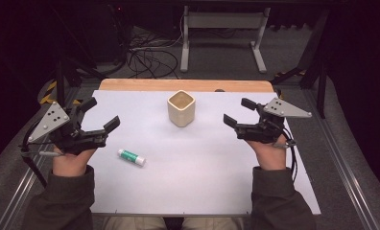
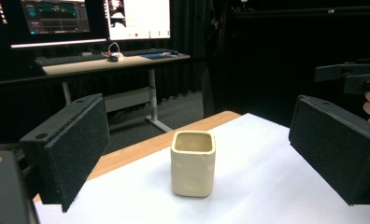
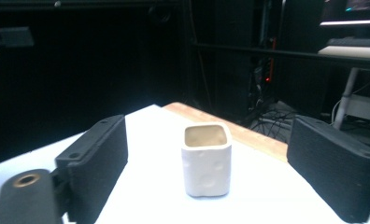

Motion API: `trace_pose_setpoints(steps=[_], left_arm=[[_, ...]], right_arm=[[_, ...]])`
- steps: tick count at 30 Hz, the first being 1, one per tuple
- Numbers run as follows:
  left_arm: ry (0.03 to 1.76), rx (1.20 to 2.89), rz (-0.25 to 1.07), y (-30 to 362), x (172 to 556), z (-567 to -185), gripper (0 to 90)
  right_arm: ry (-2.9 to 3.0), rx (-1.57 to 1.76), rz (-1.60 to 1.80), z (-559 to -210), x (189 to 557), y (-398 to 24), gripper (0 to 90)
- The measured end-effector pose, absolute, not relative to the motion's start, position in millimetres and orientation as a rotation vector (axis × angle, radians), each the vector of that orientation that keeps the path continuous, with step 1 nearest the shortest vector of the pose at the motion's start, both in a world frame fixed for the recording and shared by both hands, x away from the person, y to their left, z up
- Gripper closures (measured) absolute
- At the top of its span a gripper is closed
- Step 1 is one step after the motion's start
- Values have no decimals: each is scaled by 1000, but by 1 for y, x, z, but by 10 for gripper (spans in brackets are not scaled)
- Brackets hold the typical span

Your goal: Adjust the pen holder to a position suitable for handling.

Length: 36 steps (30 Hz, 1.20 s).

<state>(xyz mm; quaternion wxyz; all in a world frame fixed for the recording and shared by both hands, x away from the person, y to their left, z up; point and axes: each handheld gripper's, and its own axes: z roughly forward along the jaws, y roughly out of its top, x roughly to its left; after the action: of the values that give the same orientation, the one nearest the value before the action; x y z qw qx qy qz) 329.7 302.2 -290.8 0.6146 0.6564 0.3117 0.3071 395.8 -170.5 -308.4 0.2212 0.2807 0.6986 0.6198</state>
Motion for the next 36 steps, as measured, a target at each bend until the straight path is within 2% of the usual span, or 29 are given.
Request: trace_pose_setpoints(steps=[5,15,36], left_arm=[[717,1537,705,299,331,-292,59],[721,1545,697,298,333,-294,59],[725,1567,710,300,333,-295,60]], right_arm=[[1972,753,1710,-315,399,-154,221],[2025,756,1701,-324,402,-135,290],[2111,699,1679,-344,406,-99,305]])
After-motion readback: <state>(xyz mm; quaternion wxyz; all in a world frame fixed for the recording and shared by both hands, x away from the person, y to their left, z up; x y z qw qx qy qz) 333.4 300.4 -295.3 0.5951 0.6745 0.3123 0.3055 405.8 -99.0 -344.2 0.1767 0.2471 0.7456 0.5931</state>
